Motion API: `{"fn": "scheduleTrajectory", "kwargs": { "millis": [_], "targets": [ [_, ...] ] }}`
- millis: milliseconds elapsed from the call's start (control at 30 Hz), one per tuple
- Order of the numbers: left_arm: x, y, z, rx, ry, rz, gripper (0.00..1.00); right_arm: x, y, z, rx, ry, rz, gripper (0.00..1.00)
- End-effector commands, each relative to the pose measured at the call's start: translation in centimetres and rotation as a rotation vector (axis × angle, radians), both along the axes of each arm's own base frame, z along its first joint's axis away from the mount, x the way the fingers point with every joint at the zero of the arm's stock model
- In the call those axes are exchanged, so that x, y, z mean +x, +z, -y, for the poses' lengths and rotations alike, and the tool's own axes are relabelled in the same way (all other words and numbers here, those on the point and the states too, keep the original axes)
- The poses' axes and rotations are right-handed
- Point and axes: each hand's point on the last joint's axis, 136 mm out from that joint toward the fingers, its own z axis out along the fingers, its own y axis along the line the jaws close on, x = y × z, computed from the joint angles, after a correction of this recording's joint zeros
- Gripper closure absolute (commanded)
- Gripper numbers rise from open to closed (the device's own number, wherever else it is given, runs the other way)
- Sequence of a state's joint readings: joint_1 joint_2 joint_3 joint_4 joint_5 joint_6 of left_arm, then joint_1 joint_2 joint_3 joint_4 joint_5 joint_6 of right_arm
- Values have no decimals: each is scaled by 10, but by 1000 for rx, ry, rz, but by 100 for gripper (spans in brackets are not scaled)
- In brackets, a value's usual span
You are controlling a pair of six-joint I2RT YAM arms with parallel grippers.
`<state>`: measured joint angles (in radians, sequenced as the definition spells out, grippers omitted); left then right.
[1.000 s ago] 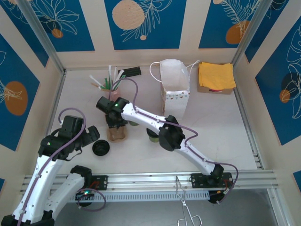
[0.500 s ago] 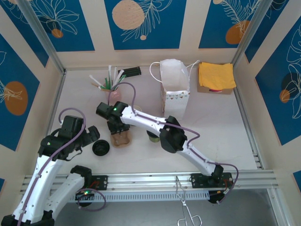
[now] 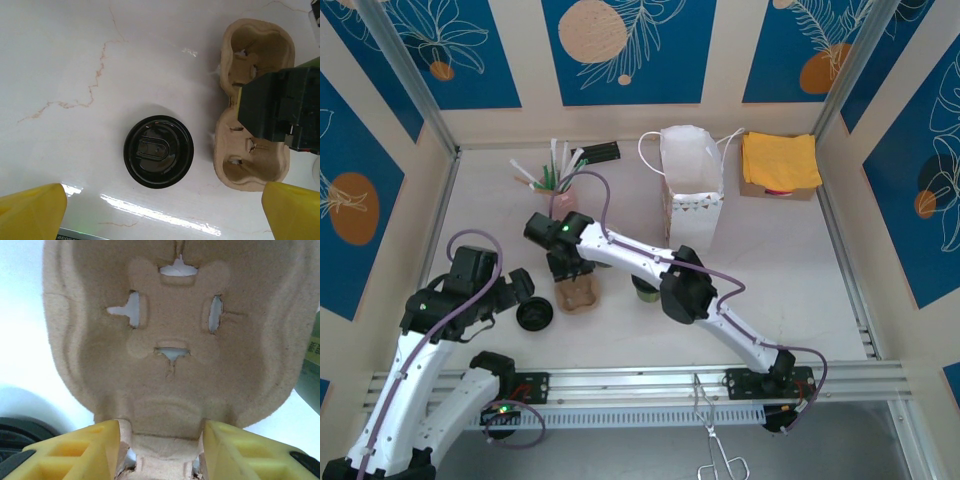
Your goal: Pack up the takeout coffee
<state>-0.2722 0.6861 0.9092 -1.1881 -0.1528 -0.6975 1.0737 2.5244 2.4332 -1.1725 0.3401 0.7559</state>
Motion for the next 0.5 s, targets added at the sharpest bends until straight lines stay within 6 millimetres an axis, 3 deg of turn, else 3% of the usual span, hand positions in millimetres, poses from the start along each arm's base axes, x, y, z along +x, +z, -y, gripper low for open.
{"fn": "scheduleTrajectory", "kwargs": {
  "millis": [0,300,467],
  "targets": [
    [1,-1,2,-9,-17,7,0,-3,-9,5,-28,-6,-34,52],
    [1,0,2,-7,-18,8,0,-6,-16,5,-38,-10,-53,54],
    [1,0,2,-7,-18,8,0,-5,-8,3,-26,-5,-42,67]
  ]
}}
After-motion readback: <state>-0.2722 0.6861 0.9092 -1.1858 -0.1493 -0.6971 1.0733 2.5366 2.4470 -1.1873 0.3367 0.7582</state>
